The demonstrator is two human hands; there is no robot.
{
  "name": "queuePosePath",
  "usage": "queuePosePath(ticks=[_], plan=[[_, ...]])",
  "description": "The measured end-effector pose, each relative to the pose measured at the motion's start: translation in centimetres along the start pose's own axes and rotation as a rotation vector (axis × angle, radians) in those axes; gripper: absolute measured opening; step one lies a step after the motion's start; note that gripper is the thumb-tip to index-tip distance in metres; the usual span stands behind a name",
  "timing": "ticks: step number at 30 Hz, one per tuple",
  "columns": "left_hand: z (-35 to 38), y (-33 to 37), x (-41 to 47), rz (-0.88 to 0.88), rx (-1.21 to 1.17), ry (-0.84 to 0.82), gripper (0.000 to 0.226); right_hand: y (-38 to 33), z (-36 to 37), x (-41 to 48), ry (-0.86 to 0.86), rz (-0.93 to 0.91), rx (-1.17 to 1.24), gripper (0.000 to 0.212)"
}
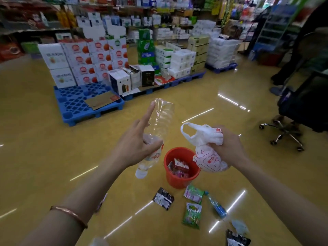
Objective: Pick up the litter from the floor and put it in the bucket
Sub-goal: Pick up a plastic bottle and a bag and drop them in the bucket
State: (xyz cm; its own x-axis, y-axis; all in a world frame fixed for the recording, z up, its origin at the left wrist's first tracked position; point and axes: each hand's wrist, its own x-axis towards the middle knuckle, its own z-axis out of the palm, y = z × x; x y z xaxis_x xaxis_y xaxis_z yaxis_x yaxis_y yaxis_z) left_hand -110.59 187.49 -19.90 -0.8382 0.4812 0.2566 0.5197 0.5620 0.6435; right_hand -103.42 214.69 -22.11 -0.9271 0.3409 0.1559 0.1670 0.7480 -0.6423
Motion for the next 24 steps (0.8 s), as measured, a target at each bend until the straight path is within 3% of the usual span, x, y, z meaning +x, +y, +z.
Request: queuePosePath(ticks=[12,15,19,24], plan=[[5.3,-4.3,14.7,0.107,-0.122,-0.215,0.109,4.8,1.7,9.4,0.085,0.213,0.021,0.032],[7.3,-4.9,18.8,0.115,-0.129,-0.237,0.109,6.2,2.0,13.8,0.112,0.195,0.058,0.040],[8.5,-4.8,24.7,0.096,-0.114,-0.294,0.108,7.6,2.0,20.0,0.149,0.210,0.127,0.028],[10.1,-4.7,31.9,0.116,-0.110,-0.269,0.108,9.7,2.1,26.8,0.107,0.198,0.108,0.036]])
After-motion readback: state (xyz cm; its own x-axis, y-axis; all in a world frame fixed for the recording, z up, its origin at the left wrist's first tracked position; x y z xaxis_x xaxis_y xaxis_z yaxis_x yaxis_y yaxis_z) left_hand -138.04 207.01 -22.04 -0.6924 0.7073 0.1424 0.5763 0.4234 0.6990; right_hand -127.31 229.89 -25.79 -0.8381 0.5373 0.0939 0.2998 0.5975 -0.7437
